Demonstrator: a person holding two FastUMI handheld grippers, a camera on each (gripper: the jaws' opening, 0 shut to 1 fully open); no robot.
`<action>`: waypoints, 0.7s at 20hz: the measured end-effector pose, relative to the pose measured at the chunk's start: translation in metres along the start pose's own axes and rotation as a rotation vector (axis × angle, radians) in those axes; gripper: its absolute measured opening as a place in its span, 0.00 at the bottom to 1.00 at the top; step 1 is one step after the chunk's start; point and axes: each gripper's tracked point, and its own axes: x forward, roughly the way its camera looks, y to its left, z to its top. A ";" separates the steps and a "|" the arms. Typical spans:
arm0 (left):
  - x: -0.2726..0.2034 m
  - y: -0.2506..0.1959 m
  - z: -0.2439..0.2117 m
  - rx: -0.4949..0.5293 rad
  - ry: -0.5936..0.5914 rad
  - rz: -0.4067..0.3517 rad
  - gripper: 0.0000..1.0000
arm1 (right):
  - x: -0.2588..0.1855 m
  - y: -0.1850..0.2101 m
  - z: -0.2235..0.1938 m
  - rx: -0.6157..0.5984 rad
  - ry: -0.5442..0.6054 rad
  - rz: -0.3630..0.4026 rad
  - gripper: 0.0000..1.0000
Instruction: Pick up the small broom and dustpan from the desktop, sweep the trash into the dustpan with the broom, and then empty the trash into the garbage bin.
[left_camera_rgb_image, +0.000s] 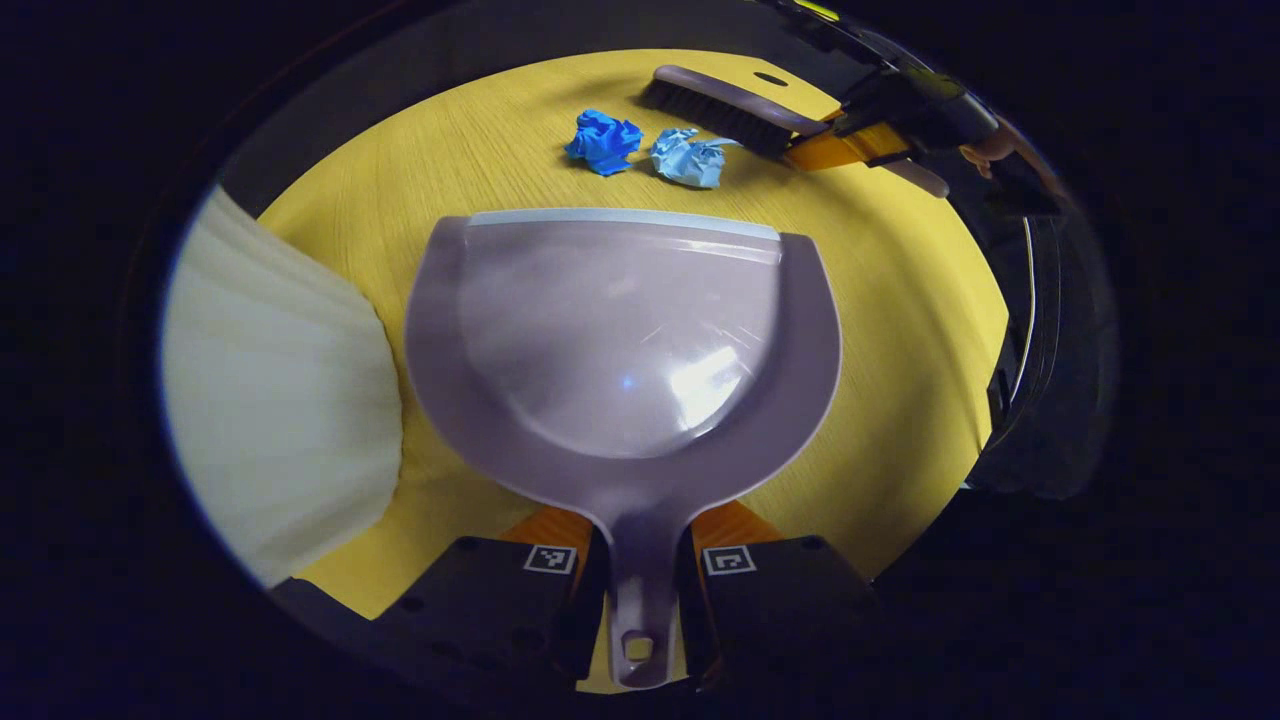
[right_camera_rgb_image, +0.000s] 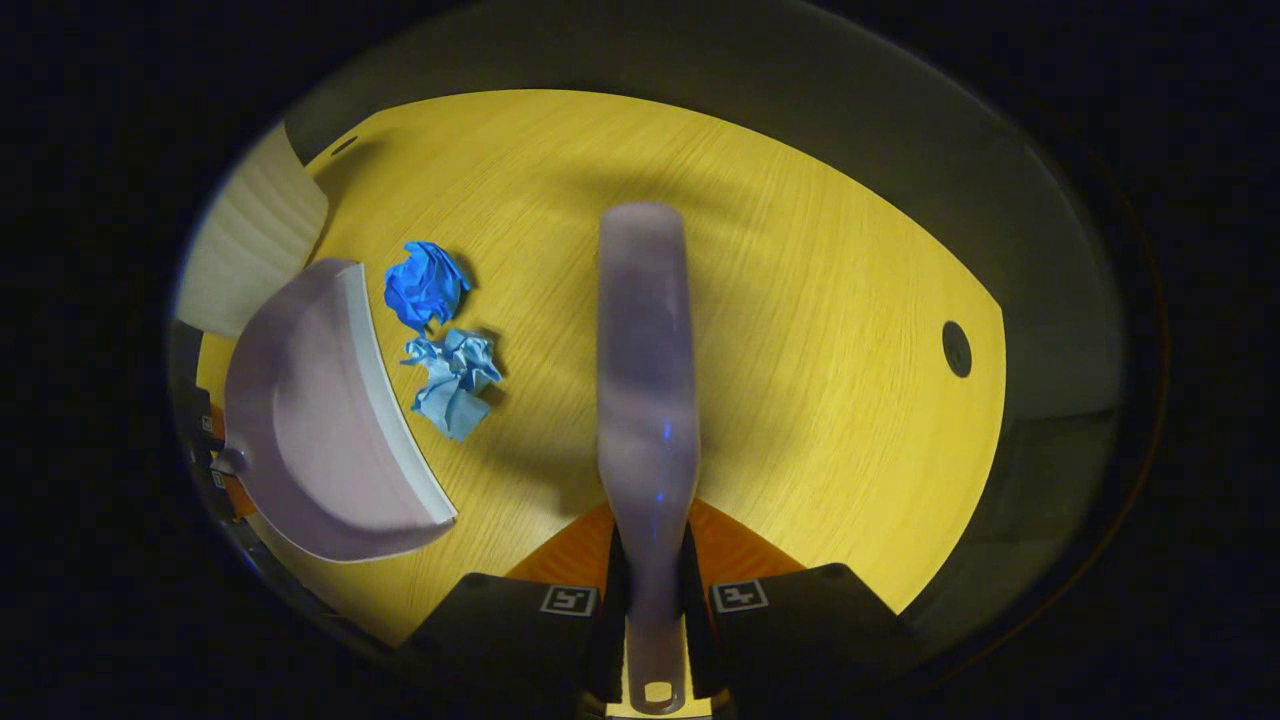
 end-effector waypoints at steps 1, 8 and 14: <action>-0.001 0.002 0.002 0.006 0.003 -0.001 0.30 | 0.002 0.002 0.003 -0.022 0.001 0.008 0.28; -0.004 0.012 0.008 0.077 0.020 0.010 0.30 | -0.004 0.057 0.003 -0.211 0.000 0.153 0.27; -0.003 0.013 0.008 0.094 -0.017 0.002 0.30 | -0.023 0.073 -0.017 -0.351 0.045 0.298 0.28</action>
